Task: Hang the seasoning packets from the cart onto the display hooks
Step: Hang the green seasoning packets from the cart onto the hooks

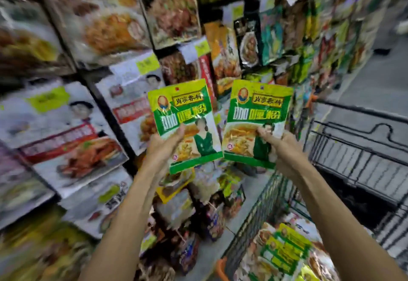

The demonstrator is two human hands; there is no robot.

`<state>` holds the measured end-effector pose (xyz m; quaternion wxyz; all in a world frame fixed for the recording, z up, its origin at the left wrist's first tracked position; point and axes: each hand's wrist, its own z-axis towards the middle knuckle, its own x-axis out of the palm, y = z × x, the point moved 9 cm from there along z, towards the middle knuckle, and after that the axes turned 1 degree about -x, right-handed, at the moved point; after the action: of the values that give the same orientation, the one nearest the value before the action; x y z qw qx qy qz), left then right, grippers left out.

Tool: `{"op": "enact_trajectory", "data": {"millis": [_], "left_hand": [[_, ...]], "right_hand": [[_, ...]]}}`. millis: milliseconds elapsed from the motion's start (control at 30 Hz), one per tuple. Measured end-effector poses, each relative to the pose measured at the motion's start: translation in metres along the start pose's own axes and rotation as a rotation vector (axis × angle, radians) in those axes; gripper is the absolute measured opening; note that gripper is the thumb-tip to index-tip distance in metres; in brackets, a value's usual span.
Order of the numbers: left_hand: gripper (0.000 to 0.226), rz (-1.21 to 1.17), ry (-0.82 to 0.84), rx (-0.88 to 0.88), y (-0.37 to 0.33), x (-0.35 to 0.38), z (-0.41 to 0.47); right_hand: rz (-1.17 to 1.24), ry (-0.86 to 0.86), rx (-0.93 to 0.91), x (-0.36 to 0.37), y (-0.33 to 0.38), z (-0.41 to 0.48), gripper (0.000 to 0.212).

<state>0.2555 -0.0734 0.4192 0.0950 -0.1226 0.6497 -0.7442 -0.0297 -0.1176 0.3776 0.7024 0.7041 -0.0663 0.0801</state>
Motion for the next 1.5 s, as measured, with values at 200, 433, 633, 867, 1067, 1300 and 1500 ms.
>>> {"op": "enact_trajectory", "data": {"millis": [200, 433, 633, 867, 1067, 1300, 1500], "left_hand": [[0.009, 0.018, -0.249, 0.229, -0.142, -0.113, -0.055], [0.024, 0.13, -0.44, 0.45, -0.256, -0.224, -0.145], [0.038, 0.167, -0.652, 0.486, -0.302, -0.307, -0.217], [0.066, 0.195, -0.747, 0.492, -0.328, -0.365, -0.252], [0.037, 0.135, -0.77, 0.516, -0.337, -0.385, -0.245], [0.03, 0.127, -0.745, 0.529, -0.335, -0.392, -0.227], [0.033, 0.12, -0.729, 0.514, -0.332, -0.392, -0.216]], "right_hand": [[0.006, 0.394, -0.201, 0.148, 0.096, -0.025, 0.05], [0.042, 0.667, -0.343, 0.29, 0.166, -0.087, 0.096], [0.075, 0.848, -0.358, 0.389, 0.187, -0.135, 0.042], [0.098, 0.951, -0.276, 0.463, 0.189, -0.161, 0.04], [0.049, 0.927, -0.251, 0.495, 0.2, -0.154, 0.042], [0.027, 0.937, -0.252, 0.51, 0.208, -0.144, 0.02], [-0.014, 0.935, -0.21, 0.51, 0.2, -0.136, 0.021]]}}
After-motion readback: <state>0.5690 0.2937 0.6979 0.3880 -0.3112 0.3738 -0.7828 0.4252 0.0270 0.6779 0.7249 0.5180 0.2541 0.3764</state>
